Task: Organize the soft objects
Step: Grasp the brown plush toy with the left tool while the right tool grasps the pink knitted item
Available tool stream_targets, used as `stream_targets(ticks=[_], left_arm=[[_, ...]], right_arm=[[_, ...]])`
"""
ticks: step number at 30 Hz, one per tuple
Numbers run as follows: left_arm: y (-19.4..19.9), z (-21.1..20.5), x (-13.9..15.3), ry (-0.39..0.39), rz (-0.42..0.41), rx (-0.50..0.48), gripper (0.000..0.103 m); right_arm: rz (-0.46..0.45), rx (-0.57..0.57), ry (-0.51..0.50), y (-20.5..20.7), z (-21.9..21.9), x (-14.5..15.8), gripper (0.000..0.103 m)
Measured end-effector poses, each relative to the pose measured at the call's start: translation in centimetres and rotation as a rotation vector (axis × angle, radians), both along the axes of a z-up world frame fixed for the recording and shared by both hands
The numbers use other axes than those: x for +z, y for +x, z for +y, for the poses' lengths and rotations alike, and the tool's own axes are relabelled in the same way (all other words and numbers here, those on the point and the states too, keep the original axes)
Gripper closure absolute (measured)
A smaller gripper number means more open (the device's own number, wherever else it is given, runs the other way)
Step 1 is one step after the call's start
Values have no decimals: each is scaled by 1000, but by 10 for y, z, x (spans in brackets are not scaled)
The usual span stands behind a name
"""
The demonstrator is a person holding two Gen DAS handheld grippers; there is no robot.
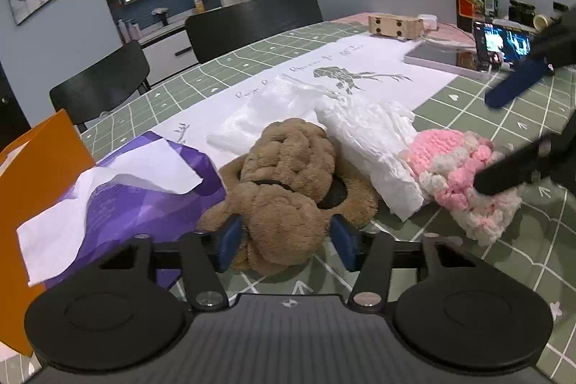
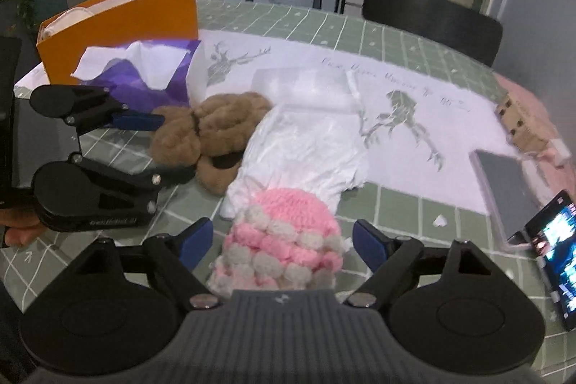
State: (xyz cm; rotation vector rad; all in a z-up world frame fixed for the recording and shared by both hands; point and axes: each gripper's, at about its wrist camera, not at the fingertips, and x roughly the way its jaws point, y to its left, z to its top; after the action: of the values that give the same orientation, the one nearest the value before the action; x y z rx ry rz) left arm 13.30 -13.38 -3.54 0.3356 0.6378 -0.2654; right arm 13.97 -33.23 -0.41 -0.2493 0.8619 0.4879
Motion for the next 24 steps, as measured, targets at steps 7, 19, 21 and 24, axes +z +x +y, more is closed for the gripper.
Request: stream_targets(ticks=[7,19,21,24], left_arm=[[-8,11,4,-53,19,-17,75],[-64,36,14,-98,58,-66,76],[-76,41,15,-109,71,-78,76],[-92,42,17,-90,70,-91,76]], right_arm=[[52,21,-57,1,9,-17,19],[76,42,-78,1,6,-20,41],[78,50,-77,0,5,-18,47],[85,60,-76,-1,3,-15,56]])
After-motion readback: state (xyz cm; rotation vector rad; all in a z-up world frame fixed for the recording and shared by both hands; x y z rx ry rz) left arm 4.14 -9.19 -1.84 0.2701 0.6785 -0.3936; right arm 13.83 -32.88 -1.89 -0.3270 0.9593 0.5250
